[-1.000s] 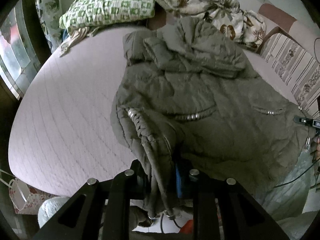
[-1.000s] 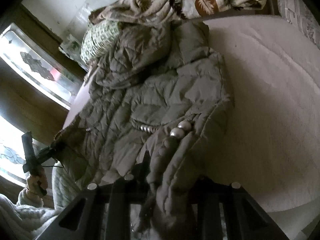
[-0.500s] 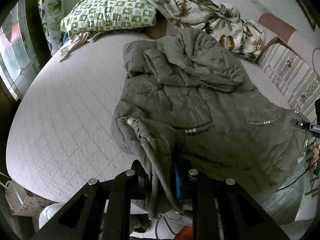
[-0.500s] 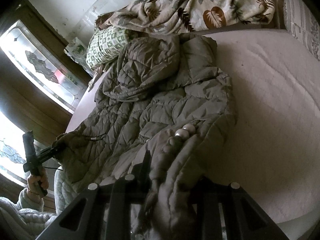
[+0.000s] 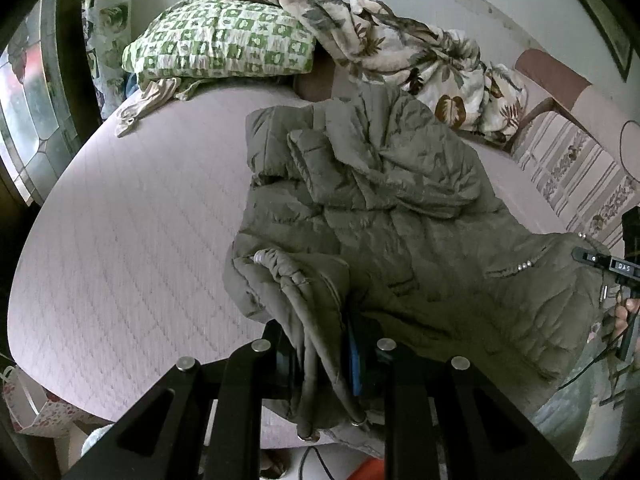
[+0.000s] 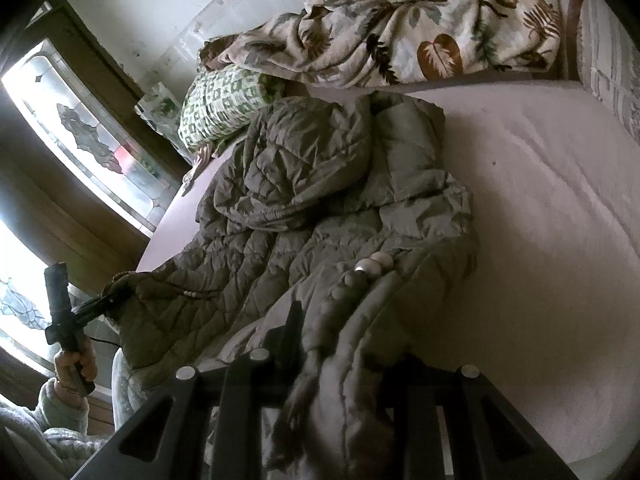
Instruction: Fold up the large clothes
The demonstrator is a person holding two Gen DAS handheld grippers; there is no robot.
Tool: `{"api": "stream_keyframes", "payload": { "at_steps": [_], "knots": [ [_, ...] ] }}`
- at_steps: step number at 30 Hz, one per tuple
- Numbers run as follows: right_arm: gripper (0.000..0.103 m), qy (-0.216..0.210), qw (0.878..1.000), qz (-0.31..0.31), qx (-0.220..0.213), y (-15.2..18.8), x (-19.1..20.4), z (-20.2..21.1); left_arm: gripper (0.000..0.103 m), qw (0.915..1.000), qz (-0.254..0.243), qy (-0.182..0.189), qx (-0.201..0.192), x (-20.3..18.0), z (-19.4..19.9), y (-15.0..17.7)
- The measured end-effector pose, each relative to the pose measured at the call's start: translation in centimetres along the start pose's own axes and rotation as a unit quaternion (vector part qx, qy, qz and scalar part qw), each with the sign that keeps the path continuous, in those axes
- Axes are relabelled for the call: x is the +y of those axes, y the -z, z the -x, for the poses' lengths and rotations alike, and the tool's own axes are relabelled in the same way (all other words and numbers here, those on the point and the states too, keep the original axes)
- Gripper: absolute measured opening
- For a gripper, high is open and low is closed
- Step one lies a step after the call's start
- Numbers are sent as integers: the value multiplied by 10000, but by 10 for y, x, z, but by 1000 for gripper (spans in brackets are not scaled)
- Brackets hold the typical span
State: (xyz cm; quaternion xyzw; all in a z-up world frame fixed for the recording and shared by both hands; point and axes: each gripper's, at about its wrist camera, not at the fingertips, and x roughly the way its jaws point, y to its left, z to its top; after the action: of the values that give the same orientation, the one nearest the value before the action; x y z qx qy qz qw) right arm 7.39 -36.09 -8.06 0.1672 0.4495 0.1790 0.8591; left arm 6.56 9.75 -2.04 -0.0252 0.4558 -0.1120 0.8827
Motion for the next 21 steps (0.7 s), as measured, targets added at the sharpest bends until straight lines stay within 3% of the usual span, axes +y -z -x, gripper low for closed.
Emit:
{"api": "stream_keyframes", "payload": {
  "at_steps": [21],
  "knots": [
    [24, -75, 9998, -3, -162, -58, 2, -10, 20, 9991, -78, -226, -350, -3, -12, -53]
  ]
}}
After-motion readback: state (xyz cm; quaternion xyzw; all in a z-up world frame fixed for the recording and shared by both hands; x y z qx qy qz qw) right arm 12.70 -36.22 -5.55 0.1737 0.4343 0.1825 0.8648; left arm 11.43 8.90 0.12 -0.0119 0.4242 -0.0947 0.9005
